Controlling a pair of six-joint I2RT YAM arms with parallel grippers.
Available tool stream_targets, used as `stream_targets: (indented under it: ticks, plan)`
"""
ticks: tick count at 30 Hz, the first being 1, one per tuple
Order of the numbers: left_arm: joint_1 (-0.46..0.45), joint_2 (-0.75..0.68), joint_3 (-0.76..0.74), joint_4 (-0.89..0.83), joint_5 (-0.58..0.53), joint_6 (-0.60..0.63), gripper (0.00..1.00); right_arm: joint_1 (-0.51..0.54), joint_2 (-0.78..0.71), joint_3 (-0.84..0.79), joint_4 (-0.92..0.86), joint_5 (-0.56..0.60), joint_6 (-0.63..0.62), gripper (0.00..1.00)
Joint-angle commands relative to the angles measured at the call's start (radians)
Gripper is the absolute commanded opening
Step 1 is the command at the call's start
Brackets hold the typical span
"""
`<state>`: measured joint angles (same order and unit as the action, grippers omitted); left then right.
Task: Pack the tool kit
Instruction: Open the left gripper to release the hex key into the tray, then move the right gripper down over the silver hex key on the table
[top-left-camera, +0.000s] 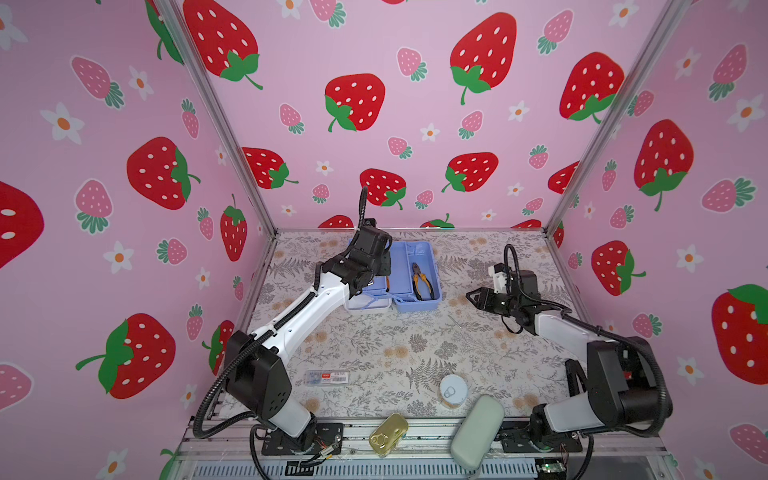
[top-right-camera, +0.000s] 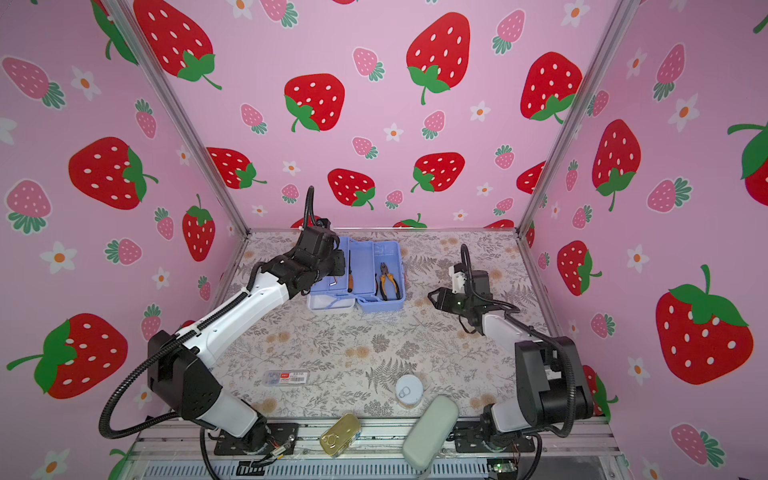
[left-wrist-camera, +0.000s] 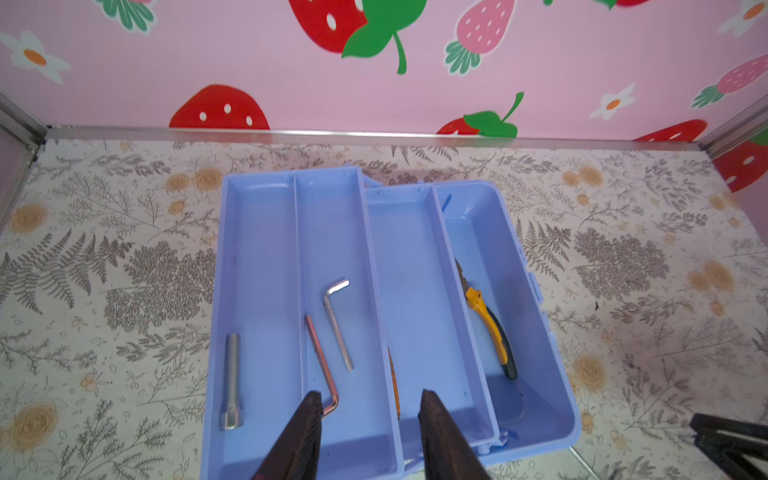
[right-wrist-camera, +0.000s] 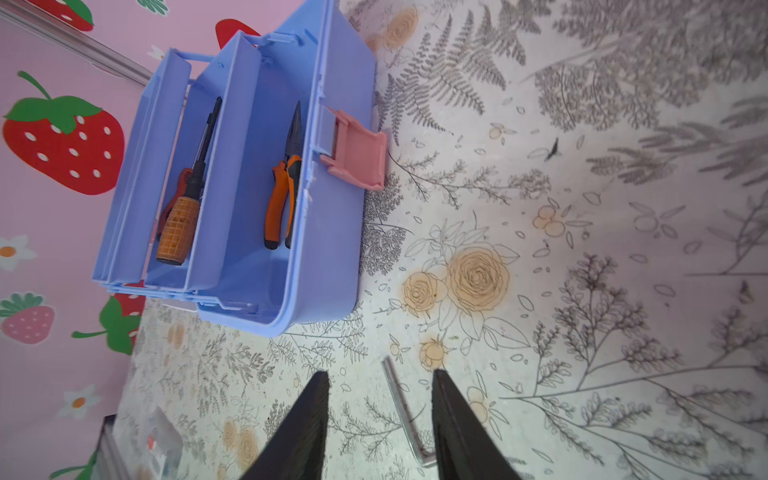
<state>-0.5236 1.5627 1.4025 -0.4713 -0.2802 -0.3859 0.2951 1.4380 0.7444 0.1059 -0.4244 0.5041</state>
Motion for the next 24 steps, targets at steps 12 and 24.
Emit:
stream_targets:
  ticks: [12, 24]
  plan:
    - [0.001, -0.053, -0.224, 0.155, 0.14, -0.111, 0.41, 0.219, -0.014, -0.036, -0.149, 0.396, -0.146, 0.43]
    - [0.048, 0.067, -0.191, 0.303, 0.356, -0.099, 0.4, 0.404, 0.125, 0.065, -0.181, 0.515, -0.137, 0.45]
